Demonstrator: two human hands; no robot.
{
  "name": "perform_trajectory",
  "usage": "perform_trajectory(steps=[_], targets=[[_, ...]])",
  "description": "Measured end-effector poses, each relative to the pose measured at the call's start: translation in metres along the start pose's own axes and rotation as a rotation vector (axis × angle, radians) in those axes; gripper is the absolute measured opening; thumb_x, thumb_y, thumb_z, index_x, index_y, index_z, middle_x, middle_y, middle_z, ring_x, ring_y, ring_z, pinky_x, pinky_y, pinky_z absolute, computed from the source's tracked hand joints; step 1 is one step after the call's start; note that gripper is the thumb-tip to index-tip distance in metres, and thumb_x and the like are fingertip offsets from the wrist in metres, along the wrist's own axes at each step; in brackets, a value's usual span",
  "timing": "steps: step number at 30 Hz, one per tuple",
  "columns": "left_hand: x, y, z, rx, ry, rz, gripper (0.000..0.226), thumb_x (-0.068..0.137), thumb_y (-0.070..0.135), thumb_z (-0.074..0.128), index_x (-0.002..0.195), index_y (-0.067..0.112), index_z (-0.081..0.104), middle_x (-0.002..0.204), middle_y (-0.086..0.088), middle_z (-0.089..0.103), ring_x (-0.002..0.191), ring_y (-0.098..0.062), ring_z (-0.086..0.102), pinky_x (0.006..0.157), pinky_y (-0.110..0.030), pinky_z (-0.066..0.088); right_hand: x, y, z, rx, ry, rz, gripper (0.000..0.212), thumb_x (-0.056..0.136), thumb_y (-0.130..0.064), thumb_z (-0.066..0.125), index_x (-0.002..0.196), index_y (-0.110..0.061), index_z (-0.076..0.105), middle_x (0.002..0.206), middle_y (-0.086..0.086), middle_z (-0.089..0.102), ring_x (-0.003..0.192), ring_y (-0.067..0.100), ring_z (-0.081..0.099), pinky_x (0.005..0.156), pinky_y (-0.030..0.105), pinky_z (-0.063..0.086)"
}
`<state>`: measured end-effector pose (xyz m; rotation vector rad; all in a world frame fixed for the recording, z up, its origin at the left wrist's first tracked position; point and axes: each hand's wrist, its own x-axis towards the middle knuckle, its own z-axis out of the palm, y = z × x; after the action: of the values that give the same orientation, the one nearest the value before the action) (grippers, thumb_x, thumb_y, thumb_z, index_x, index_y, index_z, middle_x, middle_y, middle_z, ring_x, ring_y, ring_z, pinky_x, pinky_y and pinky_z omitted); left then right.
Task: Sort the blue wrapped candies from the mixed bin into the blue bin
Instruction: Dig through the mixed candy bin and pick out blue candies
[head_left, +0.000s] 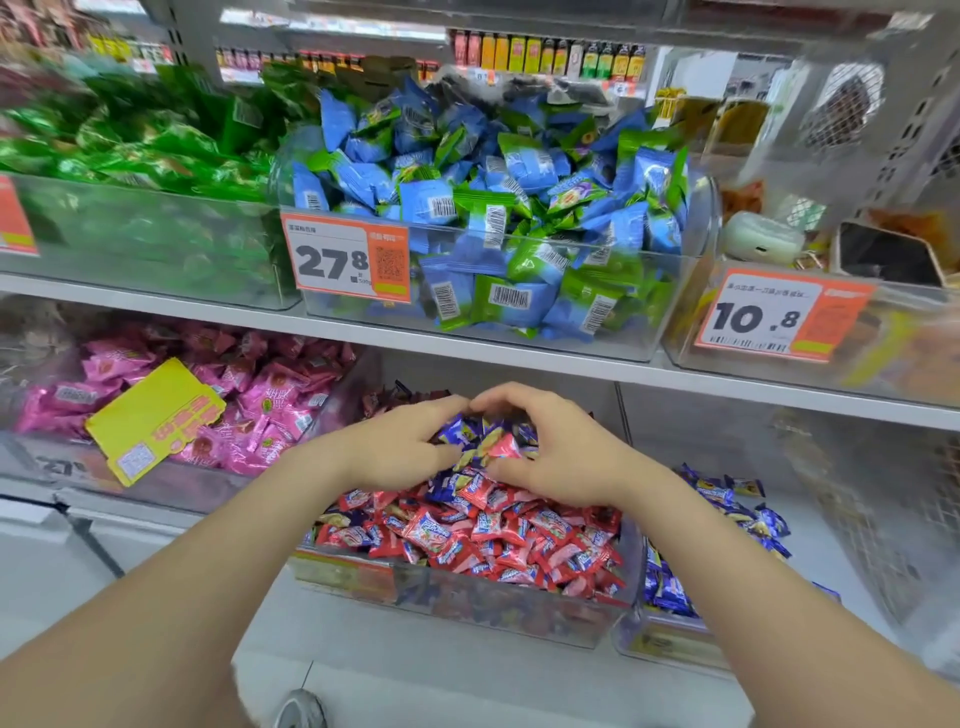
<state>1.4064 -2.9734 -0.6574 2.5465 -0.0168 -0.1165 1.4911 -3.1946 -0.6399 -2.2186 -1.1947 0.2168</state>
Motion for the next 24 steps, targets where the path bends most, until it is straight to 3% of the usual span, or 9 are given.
perform_trajectory(steps=[4, 6, 8, 13, 16, 17, 19, 22, 24], targets=[[-0.005, 0.003, -0.003, 0.103, 0.042, 0.103, 0.033, 0.108, 0.039, 0.043, 0.14, 0.034, 0.052, 0.106, 0.003, 0.07, 0.094, -0.012, 0.065, 0.088, -0.043, 0.052, 0.0, -0.004, -0.003, 0.05, -0.009, -0.027, 0.05, 0.088, -0.033, 0.08, 0.135, -0.034, 0.063, 0.127, -0.021, 0.067, 0.122, -0.005, 0.06, 0.109, 0.033, 0.049], [-0.006, 0.008, -0.006, 0.115, 0.093, 0.121, 0.027, 0.11, 0.025, 0.046, 0.132, 0.031, 0.06, 0.081, 0.004, 0.066, 0.069, -0.008, 0.058, 0.068, -0.031, 0.046, 0.003, -0.003, -0.005, 0.071, 0.001, -0.033, 0.038, 0.096, -0.023, 0.071, 0.133, -0.031, 0.067, 0.125, -0.019, 0.07, 0.12, -0.003, 0.063, 0.109, 0.034, 0.051], [-0.007, 0.014, -0.01, 0.123, 0.147, 0.109, 0.027, 0.108, 0.022, 0.05, 0.126, 0.035, 0.066, 0.071, 0.003, 0.065, 0.062, -0.01, 0.057, 0.061, -0.024, 0.04, 0.004, -0.001, -0.006, 0.003, 0.027, -0.032, 0.038, 0.098, -0.011, 0.065, 0.131, -0.03, 0.068, 0.123, -0.017, 0.071, 0.117, -0.002, 0.065, 0.108, 0.033, 0.052], [-0.007, 0.016, -0.009, 0.059, 0.256, 0.048, 0.018, 0.108, 0.022, 0.053, 0.112, 0.03, 0.069, 0.066, 0.002, 0.061, 0.053, -0.012, 0.052, 0.052, -0.025, 0.037, 0.008, 0.002, -0.004, -0.106, 0.083, -0.053, 0.036, 0.099, -0.01, 0.066, 0.128, -0.031, 0.073, 0.122, -0.02, 0.073, 0.114, -0.006, 0.064, 0.102, 0.016, 0.048], [-0.008, 0.017, -0.012, -0.082, 0.32, -0.055, 0.019, 0.107, 0.017, 0.047, 0.111, 0.023, 0.065, 0.08, 0.003, 0.064, 0.056, -0.006, 0.055, 0.051, -0.024, 0.043, 0.009, 0.002, -0.005, -0.026, 0.117, -0.015, 0.038, 0.102, -0.005, 0.061, 0.134, -0.023, 0.071, 0.124, -0.014, 0.075, 0.117, -0.009, 0.064, 0.095, 0.003, 0.043], [-0.007, 0.017, -0.013, -0.13, 0.333, -0.095, 0.02, 0.107, 0.018, 0.045, 0.111, 0.021, 0.064, 0.087, -0.001, 0.066, 0.063, -0.012, 0.059, 0.058, -0.029, 0.046, 0.008, 0.002, -0.005, -0.012, 0.121, -0.002, 0.039, 0.103, -0.004, 0.06, 0.136, -0.021, 0.07, 0.125, -0.012, 0.074, 0.118, -0.009, 0.063, 0.094, 0.0, 0.042], [-0.007, 0.017, -0.015, -0.227, 0.359, -0.164, 0.022, 0.107, 0.024, 0.044, 0.11, 0.014, 0.064, 0.089, -0.005, 0.065, 0.068, -0.021, 0.055, 0.062, -0.033, 0.043, 0.005, 0.001, -0.006, 0.01, 0.119, 0.018, 0.041, 0.104, -0.002, 0.057, 0.139, -0.021, 0.068, 0.13, -0.011, 0.073, 0.121, -0.008, 0.062, 0.097, -0.001, 0.041], [-0.01, 0.02, -0.017, -0.297, 0.394, -0.233, 0.037, 0.109, 0.037, 0.044, 0.103, 0.003, 0.057, 0.081, -0.006, 0.051, 0.065, -0.021, 0.045, 0.062, -0.035, 0.036, 0.002, -0.003, -0.008, 0.044, 0.132, 0.028, 0.045, 0.105, 0.001, 0.053, 0.14, -0.022, 0.067, 0.135, -0.012, 0.07, 0.125, -0.008, 0.06, 0.103, 0.004, 0.042], [-0.012, 0.02, -0.017, -0.329, 0.373, -0.236, 0.042, 0.11, 0.044, 0.043, 0.094, 0.005, 0.049, 0.079, -0.008, 0.047, 0.064, -0.022, 0.044, 0.062, -0.036, 0.037, 0.0, -0.005, -0.01, 0.047, 0.151, 0.039, 0.054, 0.102, 0.008, 0.046, 0.139, -0.025, 0.067, 0.134, -0.011, 0.07, 0.126, -0.003, 0.061, 0.106, 0.01, 0.044]])
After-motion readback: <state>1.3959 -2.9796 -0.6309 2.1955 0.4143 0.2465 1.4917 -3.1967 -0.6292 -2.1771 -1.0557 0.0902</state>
